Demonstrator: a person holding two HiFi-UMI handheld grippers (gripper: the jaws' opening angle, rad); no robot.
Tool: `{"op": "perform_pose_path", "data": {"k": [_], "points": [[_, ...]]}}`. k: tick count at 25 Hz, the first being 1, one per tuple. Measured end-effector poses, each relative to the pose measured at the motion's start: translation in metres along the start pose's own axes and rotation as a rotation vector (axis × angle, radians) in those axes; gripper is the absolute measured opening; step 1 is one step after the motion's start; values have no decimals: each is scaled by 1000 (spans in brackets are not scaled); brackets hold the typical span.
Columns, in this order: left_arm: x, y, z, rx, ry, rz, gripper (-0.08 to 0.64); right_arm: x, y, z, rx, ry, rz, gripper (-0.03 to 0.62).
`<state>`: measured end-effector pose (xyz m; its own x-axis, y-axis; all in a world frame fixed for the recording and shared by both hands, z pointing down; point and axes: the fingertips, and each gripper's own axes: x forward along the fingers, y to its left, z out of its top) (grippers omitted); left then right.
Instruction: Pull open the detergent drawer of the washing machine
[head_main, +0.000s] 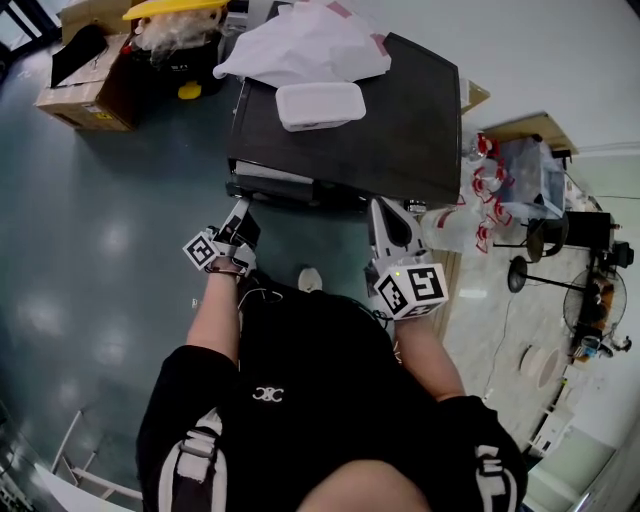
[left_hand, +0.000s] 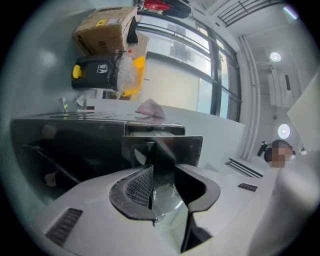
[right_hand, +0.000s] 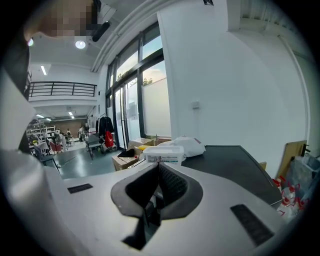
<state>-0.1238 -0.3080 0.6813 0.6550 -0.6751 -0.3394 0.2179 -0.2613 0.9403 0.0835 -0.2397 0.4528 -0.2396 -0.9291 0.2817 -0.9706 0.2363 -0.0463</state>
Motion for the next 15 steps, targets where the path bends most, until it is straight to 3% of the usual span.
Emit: {"op": "perform_pose_path", "data": {"k": [15], "points": [[-39, -11, -19, 10, -42, 22, 126, -4, 10, -16, -14, 33, 103, 7]]}}
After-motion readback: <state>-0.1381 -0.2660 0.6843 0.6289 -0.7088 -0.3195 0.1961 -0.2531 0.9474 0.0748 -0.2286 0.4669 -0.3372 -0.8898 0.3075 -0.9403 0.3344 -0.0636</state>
